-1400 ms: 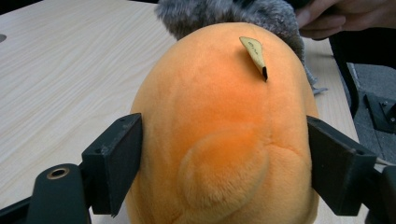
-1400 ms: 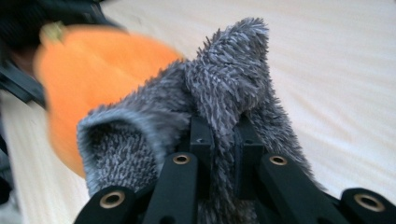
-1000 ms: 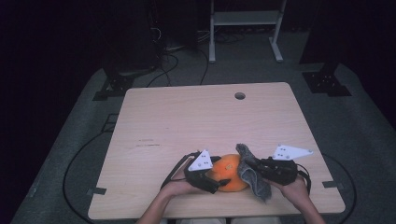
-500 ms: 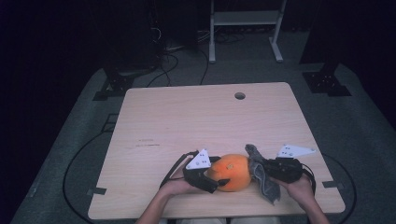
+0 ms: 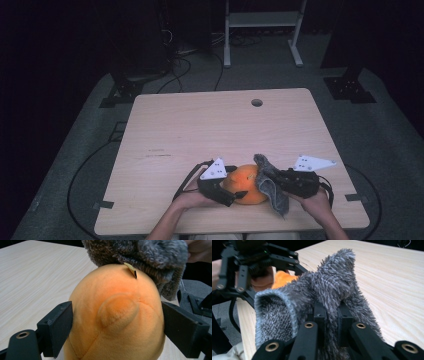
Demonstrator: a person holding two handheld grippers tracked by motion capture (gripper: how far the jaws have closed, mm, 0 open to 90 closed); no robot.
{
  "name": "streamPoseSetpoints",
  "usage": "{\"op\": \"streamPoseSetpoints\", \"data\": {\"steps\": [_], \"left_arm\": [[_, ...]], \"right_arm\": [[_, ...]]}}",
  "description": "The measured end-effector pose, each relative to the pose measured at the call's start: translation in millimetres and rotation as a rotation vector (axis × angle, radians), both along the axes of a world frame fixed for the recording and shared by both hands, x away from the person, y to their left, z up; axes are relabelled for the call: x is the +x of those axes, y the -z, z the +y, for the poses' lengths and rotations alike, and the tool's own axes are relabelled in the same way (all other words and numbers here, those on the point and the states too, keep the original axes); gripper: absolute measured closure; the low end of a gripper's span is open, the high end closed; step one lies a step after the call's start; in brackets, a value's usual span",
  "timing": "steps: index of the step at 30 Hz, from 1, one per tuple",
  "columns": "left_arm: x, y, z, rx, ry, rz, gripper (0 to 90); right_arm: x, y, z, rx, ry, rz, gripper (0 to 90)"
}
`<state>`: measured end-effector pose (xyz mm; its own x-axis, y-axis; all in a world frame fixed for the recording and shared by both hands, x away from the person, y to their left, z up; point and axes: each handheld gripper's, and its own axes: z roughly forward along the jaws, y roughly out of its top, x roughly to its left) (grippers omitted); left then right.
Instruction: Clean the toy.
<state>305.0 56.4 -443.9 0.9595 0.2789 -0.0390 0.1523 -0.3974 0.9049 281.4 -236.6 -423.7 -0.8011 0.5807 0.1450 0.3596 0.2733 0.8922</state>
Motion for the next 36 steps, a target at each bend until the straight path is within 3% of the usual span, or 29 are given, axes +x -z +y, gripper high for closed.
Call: {"op": "streamPoseSetpoints", "data": {"steps": [7,11,13,15,16,18,20,23,25,27,30,34,36], "left_arm": [[3.3,-2.3,9.6,-0.035,0.016,0.025,12.3],[6.9,2.1,7.5,-0.017,0.009,0.038,12.3],[4.6,4.2,3.3,-0.023,0.014,0.017,15.7],[2.8,3.9,2.0,-0.026,0.002,-0.005,24.8],[2.6,3.4,2.1,-0.025,-0.004,-0.008,27.5],[2.8,3.1,2.0,-0.021,-0.023,-0.011,30.8],[2.1,1.9,1.8,-0.016,-0.034,-0.018,32.2],[1.8,0.6,-0.9,-0.022,-0.049,-0.012,34.3],[1.5,-1.0,-4.1,-0.026,-0.052,-0.013,35.3],[0.7,-2.7,-7.7,-0.035,-0.052,-0.018,35.6],[-1.8,-4.4,-8.5,-0.018,-0.026,-0.031,31.1],[6.4,-3.5,-5.1,-0.033,-0.04,0.016,12.1],[11.2,1.6,-8.2,-0.025,-0.031,0.061,7.9]], "right_arm": [[4.7,9.7,-12.0,-0.012,0.033,0.031,80.8],[7.2,13.0,-19.0,-0.014,0.059,0.049,80.8],[8.5,15.0,-21.3,-0.014,0.064,0.054,80.7],[9.8,17.1,-24.1,-0.015,0.078,0.063,80.7],[11.1,18.3,-26.1,-0.024,0.089,0.067,80.7],[13.6,20.6,-29.8,-0.095,0.144,0.074,80.7],[13.9,19.3,-35.8,-0.088,0.161,0.079,80.8],[6.4,-2.3,-35.9,0.006,0.126,0.018,80.8],[-0.6,-16.2,-27.9,0.036,0.075,-0.018,80.8],[-8.6,-27.1,-11.4,0.017,0.021,-0.054,80.8],[-9.1,-23.4,3.9,-0.055,0.011,-0.061,80.8],[-7.0,-13.6,-3.2,-0.037,0.007,-0.031,80.8],[-7.8,-13.0,-5.9,-0.031,-0.008,-0.024,80.7]]}}
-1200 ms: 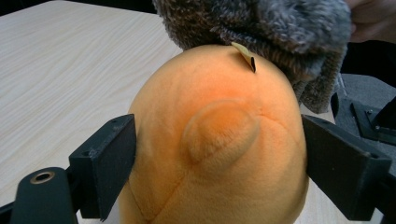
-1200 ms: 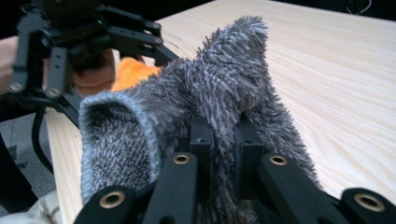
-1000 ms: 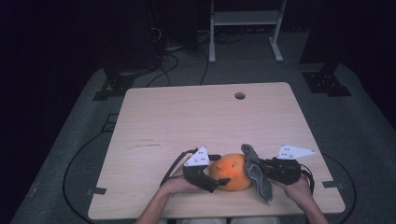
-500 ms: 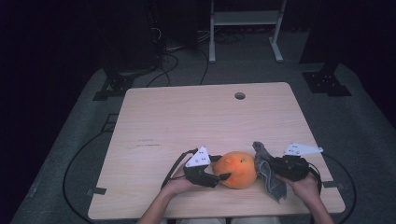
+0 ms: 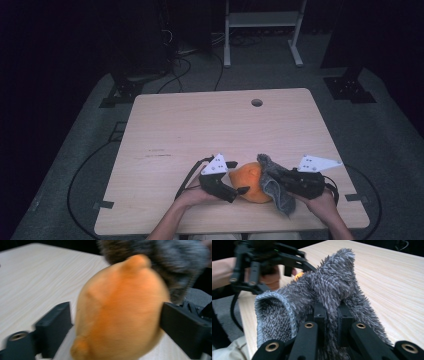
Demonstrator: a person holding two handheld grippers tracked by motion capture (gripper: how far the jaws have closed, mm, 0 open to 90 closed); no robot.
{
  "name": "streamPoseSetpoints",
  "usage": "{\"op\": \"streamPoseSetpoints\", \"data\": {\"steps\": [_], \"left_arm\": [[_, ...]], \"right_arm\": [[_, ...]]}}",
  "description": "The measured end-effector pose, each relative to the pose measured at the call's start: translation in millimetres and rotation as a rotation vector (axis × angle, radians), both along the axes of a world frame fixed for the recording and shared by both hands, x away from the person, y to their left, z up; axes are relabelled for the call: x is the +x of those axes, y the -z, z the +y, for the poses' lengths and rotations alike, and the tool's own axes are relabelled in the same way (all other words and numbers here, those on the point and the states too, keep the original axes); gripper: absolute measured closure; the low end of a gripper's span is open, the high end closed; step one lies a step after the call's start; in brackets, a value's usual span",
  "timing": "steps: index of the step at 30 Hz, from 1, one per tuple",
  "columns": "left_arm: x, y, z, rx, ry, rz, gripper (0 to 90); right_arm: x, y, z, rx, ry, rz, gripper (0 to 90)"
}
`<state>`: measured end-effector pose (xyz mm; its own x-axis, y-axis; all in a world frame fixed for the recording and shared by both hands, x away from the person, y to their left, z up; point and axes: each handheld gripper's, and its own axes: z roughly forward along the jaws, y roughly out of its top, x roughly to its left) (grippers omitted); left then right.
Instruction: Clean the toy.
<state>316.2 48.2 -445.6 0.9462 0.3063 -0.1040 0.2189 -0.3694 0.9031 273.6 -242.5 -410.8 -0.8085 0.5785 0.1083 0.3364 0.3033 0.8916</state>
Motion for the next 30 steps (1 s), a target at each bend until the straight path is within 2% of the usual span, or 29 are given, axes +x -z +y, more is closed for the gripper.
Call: {"op": "streamPoseSetpoints", "data": {"steps": [2,5,7,9,11,13,15,17,20,22,23,24,26,27,30], "left_arm": [[-0.1,5.1,-3.5,-0.006,0.041,0.017,10.3],[-4.2,3.6,-4.1,-0.011,0.023,-0.026,28.4],[-5.6,1.6,-5.8,-0.009,0.008,-0.033,33.7],[-6.0,1.8,-6.7,-0.025,-0.005,-0.023,34.1],[-5.6,1.9,-5.6,-0.045,-0.011,-0.006,34.4],[-6.3,-1.8,-4.6,-0.057,-0.019,-0.002,35.3],[-7.6,-11.0,-3.8,-0.06,-0.03,-0.019,36.7],[-8.8,-21.1,-3.0,-0.046,-0.056,-0.04,37.5],[-11.6,-30.7,-0.4,-0.049,-0.067,-0.047,38.0],[-13.7,-35.1,0.4,-0.061,-0.065,-0.04,38.5],[-14.5,-36.1,-0.3,-0.063,-0.068,-0.041,38.6],[-15.5,-35.8,-1.1,-0.047,-0.077,-0.044,38.6],[-15.4,-29.4,-3.9,-0.012,-0.08,-0.046,37.8],[-15.2,-25.4,-5.3,-0.015,-0.073,-0.041,35.7],[-11.1,-25.5,-2.9,-0.051,-0.053,-0.042,23.5]], "right_arm": [[0.7,1.5,-0.7,0.012,-0.015,0.004,80.7],[2.8,4.5,-5.2,0.034,-0.005,0.011,80.6],[4.5,7.8,-12.3,0.051,0.019,0.021,80.6],[7.3,12.9,-20.2,0.029,0.061,0.029,80.6],[11.0,18.9,-28.7,-0.016,0.118,0.047,80.7],[13.4,22.1,-35.9,-0.014,0.147,0.073,80.7],[10.4,13.6,-37.4,0.024,0.136,0.05,80.7],[5.2,0.4,-34.8,0.082,0.106,0.01,80.8],[-3.2,-15.5,-23.0,0.137,0.053,-0.038,80.8],[-6.8,-19.4,-11.8,0.136,0.021,-0.055,80.8],[-7.6,-18.8,-6.1,0.109,0.02,-0.062,80.8],[-7.3,-16.6,-2.5,0.092,0.03,-0.064,80.8],[-2.6,-7.1,-1.7,0.073,0.048,-0.035,80.8],[0.2,0.1,-1.5,0.052,0.057,-0.015,80.8],[5.6,14.5,-5.9,0.088,0.073,0.032,80.8]]}}
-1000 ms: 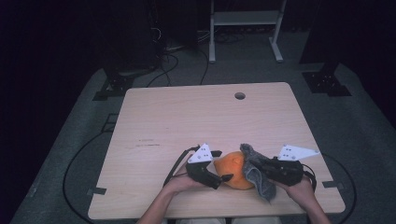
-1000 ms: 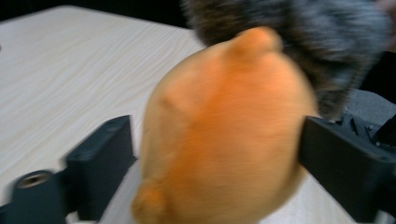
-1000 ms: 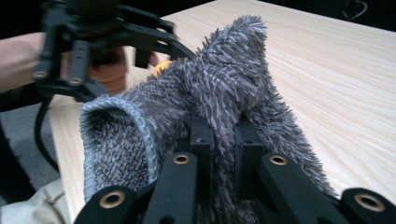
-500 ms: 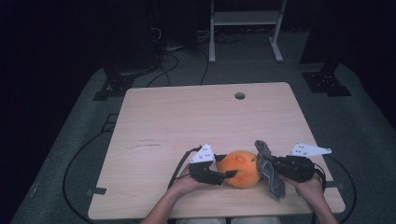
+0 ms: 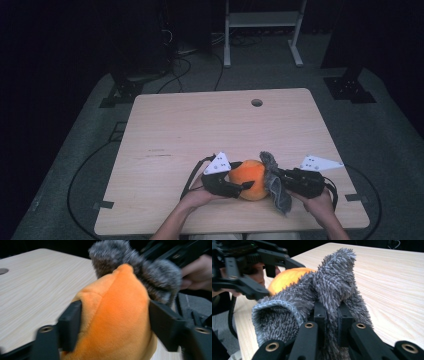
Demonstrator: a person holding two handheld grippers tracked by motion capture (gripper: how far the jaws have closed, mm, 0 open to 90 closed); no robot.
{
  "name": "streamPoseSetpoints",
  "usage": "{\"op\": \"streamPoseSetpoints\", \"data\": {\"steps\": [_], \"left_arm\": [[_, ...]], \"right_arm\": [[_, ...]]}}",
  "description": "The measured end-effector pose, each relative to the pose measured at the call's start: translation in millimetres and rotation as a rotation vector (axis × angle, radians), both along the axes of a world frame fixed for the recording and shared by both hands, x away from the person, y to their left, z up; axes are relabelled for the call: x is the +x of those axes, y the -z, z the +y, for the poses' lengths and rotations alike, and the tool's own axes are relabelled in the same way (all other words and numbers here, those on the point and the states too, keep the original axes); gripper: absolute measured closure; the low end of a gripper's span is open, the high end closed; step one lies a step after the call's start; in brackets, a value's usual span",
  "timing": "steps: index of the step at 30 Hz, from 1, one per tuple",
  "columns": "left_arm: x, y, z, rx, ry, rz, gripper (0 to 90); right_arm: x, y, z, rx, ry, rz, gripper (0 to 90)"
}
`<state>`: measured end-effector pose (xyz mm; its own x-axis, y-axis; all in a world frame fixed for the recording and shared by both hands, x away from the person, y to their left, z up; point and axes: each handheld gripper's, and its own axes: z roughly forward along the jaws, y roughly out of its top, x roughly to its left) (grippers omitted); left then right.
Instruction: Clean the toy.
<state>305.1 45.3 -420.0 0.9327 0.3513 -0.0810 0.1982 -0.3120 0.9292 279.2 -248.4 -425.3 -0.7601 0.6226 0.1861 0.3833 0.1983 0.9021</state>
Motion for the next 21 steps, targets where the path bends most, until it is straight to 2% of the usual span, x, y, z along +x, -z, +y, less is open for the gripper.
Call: {"op": "streamPoseSetpoints", "data": {"steps": [2,3,4,5,6,8,10,11,14,16,18,20,21], "left_arm": [[4.0,0.1,5.6,-0.023,0.01,0.018,17.1],[5.7,2.0,7.3,0.003,0.0,0.005,14.8],[7.7,5.4,8.0,0.02,-0.002,0.013,12.8],[10.0,9.5,8.0,0.019,0.008,0.041,10.8],[11.6,13.6,6.6,0.018,0.012,0.052,10.8],[11.1,18.0,2.5,-0.004,0.04,0.055,15.7],[6.6,14.3,-0.1,-0.01,0.022,0.0,28.8],[5.6,11.6,-0.6,-0.009,0.015,-0.005,34.9],[1.8,-1.9,-0.2,0.012,-0.008,-0.029,38.7],[0.2,-7.8,1.7,0.044,-0.024,-0.032,39.1],[-0.7,-10.5,2.3,0.048,-0.027,-0.02,39.4],[-2.3,-12.7,2.5,0.031,-0.009,-0.013,39.8],[-3.5,-12.7,1.9,0.029,-0.005,-0.008,39.8]], "right_arm": [[1.5,0.4,-3.2,-0.015,0.018,0.002,80.8],[2.7,2.1,-5.5,-0.004,0.021,0.011,80.8],[4.2,4.3,-7.7,0.01,0.021,0.02,80.8],[5.4,6.2,-9.3,0.018,0.023,0.028,80.8],[6.4,7.4,-10.3,0.024,0.024,0.035,80.8],[7.4,9.4,-11.3,0.027,0.026,0.038,80.7],[7.7,10.8,-14.5,0.022,0.047,0.04,80.7],[7.9,10.0,-18.6,0.024,0.059,0.041,80.7],[4.2,-0.9,-26.2,0.047,0.091,0.003,80.8],[-2.2,-14.6,-25.3,0.084,0.077,-0.048,80.8],[-7.2,-24.6,-18.5,0.115,0.035,-0.087,80.8],[-10.5,-29.7,-5.4,0.089,-0.005,-0.113,80.8],[-10.1,-27.7,3.1,0.054,-0.018,-0.117,80.8]]}}
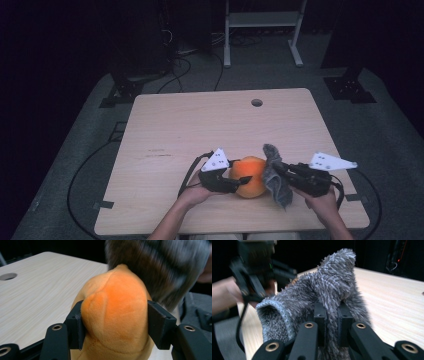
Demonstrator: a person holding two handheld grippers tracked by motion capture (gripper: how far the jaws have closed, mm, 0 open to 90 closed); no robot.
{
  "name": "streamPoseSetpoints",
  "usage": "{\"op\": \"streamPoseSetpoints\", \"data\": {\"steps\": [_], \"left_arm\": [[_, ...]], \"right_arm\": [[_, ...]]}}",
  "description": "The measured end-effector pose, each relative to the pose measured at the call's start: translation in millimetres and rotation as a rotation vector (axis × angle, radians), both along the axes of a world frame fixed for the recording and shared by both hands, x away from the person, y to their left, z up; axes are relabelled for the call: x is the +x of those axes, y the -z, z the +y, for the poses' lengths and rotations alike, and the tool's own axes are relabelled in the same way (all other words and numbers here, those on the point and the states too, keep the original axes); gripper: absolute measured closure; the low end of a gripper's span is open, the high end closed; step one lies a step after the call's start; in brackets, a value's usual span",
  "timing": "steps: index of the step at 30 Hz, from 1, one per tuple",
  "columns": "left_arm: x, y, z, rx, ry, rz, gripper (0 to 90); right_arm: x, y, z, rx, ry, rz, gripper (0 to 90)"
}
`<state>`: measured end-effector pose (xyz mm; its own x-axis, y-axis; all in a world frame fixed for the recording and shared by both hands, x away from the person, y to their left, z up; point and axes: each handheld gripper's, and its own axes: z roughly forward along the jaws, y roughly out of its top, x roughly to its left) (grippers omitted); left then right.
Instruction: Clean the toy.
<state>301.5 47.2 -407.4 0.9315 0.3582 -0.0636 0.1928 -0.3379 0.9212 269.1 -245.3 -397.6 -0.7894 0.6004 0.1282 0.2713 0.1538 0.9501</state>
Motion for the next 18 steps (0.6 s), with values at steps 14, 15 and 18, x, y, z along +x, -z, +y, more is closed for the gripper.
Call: {"op": "streamPoseSetpoints", "data": {"steps": [14,15,18], "left_arm": [[7.7,22.4,-3.2,0.033,0.008,-0.014,35.4],[8.1,22.7,-2.5,0.027,0.003,-0.007,35.6],[9.6,24.0,-0.2,0.015,-0.01,0.007,35.5]], "right_arm": [[15.3,30.9,-11.7,-0.06,0.077,0.083,80.7],[15.7,31.9,-13.3,-0.082,0.092,0.085,80.7],[14.0,32.4,-15.6,-0.088,0.106,0.093,80.7]]}}
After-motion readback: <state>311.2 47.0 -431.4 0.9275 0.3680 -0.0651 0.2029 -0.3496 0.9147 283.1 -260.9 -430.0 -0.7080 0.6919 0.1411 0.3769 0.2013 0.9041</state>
